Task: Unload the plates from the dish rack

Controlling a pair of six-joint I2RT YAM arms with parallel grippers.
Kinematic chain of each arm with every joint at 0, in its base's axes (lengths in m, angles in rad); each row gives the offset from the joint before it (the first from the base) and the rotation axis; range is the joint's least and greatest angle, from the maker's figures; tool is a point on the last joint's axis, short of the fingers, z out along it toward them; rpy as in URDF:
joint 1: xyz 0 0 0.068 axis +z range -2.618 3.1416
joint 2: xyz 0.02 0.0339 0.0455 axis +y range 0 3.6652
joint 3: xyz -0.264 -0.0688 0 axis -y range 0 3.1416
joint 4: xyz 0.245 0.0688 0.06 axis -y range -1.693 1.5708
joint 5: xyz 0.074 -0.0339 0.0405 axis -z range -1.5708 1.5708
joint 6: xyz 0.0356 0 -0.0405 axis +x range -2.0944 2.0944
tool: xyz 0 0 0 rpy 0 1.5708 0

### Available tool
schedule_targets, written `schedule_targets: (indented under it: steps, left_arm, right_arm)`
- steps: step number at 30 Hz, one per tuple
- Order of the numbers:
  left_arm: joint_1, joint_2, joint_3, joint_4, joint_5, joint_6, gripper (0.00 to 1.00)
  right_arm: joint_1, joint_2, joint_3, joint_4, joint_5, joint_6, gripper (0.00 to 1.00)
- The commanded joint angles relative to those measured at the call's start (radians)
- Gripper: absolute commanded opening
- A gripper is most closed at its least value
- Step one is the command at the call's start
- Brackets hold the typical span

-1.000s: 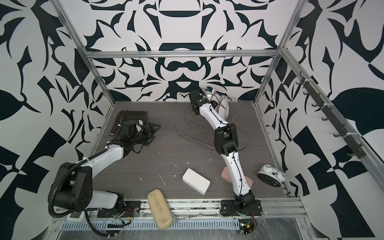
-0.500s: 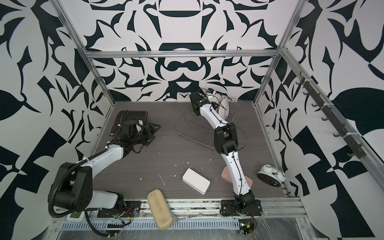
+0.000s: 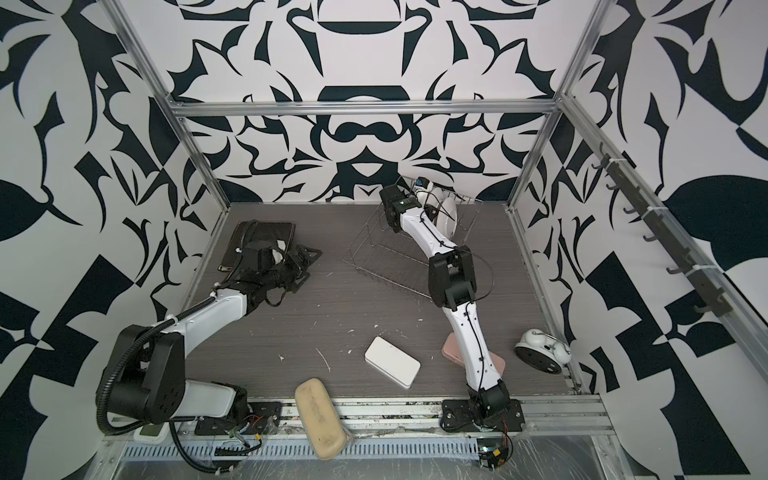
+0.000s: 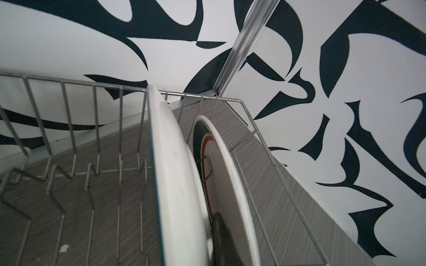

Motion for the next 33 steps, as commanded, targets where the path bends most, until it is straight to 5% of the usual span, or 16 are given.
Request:
schedule_targets:
  steps: [1,8,33]
  left_arm:
    - [-0.001,-0.002,-0.008,0.003,0.007,-0.002,0.99]
    - [-0.001,-0.002,-0.010,0.003,0.009,-0.005,0.99]
    - [-0.001,-0.013,-0.010,-0.007,0.014,-0.004,0.99]
  right_arm:
    - [0.012,-0.002,0.041,0.037,-0.013,0.048,0.13]
    - [0.015,0.008,0.068,0.053,0.036,-0.002,0.00]
    - [0.061,-0.133,-0.086,0.539,0.221,-0.488,0.00]
